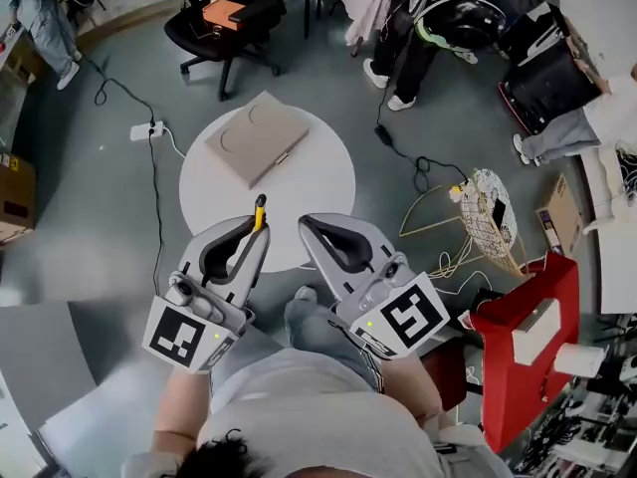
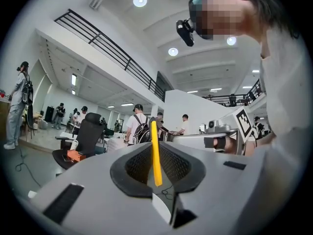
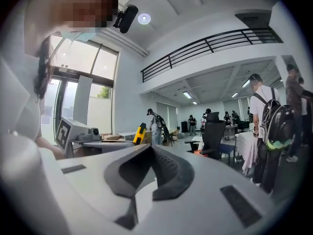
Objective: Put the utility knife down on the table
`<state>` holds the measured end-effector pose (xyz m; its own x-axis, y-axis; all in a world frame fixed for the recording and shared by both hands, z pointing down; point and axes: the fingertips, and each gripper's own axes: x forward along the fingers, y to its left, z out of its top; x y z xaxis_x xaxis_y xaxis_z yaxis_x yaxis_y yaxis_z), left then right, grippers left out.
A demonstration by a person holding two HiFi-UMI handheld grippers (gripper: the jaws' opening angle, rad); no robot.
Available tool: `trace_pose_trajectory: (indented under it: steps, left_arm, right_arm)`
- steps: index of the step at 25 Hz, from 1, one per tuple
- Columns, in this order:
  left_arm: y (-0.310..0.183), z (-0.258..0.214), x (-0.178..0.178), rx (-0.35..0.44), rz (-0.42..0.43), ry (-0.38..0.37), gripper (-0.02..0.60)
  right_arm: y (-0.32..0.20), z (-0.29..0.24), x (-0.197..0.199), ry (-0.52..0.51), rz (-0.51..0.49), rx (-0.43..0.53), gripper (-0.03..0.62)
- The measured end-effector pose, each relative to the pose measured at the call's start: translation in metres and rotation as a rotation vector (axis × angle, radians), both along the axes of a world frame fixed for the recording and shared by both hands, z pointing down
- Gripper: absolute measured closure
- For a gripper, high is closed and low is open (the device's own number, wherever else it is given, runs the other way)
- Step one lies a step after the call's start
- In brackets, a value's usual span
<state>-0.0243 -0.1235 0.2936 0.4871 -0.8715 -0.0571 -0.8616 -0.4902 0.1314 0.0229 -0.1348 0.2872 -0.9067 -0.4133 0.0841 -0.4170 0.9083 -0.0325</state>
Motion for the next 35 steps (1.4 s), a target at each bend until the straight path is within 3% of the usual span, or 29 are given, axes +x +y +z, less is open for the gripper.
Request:
trace_pose_trajectory:
  steps: [7, 18, 35]
  left_arm:
    - [-0.027, 0.031, 0.011, -0.062, -0.086, -0.012, 0.534]
    - [-0.048, 0.105, 0.020, -0.211, -0.150, -0.033, 0.534]
    - [-0.060, 0.257, 0.025, -0.498, -0.162, -0.161, 0.534]
  right_arm:
    - [-0.026, 0.019, 0.013, 0.011, -0.075, -0.045, 0.586]
    - [-0.045, 0.056, 0.019, 0.021, -0.134, -0.095, 0.586]
    - [-0.052, 0.099, 0.032, 0.066, -0.123, -0.160, 0.586]
